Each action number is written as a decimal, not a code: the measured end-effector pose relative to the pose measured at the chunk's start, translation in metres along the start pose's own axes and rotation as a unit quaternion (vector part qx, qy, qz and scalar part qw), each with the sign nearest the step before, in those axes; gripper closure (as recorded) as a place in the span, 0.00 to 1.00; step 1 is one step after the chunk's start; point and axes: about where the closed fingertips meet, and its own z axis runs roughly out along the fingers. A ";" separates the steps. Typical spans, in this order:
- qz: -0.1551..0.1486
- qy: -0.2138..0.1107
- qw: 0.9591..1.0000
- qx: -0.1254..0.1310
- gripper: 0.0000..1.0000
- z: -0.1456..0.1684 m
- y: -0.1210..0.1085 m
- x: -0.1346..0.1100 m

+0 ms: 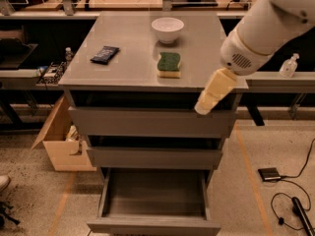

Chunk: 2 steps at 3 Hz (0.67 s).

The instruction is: Place sponge into bottom drawer

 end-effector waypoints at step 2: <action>0.038 -0.051 0.998 0.017 0.00 0.032 -0.022 -0.035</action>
Offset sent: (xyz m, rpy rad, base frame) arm 0.0362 0.0223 -0.0116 0.0823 -0.0392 -0.0509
